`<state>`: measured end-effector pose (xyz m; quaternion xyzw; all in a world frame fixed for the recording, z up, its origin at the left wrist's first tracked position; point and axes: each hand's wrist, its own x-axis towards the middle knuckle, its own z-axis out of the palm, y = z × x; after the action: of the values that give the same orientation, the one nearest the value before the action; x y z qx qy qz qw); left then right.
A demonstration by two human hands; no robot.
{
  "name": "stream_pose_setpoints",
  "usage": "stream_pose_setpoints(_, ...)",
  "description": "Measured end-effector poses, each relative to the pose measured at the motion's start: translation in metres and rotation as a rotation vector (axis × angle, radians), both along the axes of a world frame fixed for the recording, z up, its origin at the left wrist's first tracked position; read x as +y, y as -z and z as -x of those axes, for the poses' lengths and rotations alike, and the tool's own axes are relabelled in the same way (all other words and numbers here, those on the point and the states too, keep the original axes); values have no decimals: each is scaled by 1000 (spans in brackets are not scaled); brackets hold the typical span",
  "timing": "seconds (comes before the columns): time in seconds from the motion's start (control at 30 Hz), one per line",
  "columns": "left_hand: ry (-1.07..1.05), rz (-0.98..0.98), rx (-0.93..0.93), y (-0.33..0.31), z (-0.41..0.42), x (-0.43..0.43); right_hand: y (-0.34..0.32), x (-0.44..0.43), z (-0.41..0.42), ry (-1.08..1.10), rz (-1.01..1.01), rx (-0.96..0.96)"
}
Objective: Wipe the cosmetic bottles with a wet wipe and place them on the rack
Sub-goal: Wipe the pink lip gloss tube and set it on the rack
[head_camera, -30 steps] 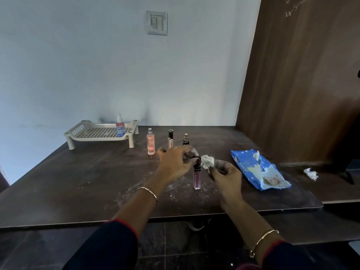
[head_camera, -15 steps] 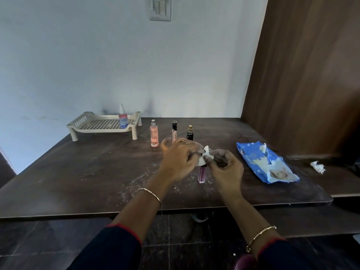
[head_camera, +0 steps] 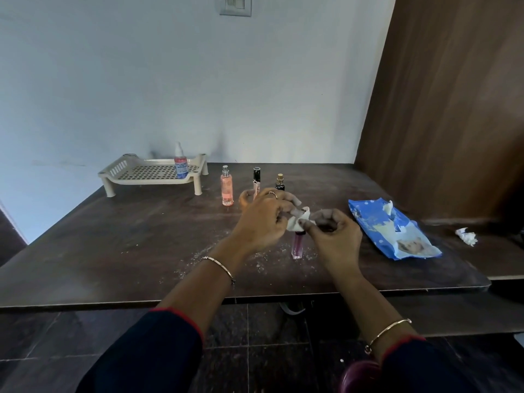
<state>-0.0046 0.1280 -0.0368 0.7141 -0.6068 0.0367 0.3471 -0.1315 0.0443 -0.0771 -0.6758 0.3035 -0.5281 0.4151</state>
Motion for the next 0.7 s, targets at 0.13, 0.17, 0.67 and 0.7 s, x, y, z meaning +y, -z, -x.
stream_pose_setpoints(0.13,10,-21,24,-3,-2,0,8,-1,-1,-3,3,33)
stream_pose_setpoints(0.17,12,-28,18,-4,-3,-1,13,-3,0,-11,-8,70)
stream_pose_setpoints(0.67,35,-69,25,-8,-4,-2,2,-13,6,-262,-43,95)
stream_pose_setpoints(0.7,31,-66,32,-9,-4,-2,2,-13,6,-268,-48,105)
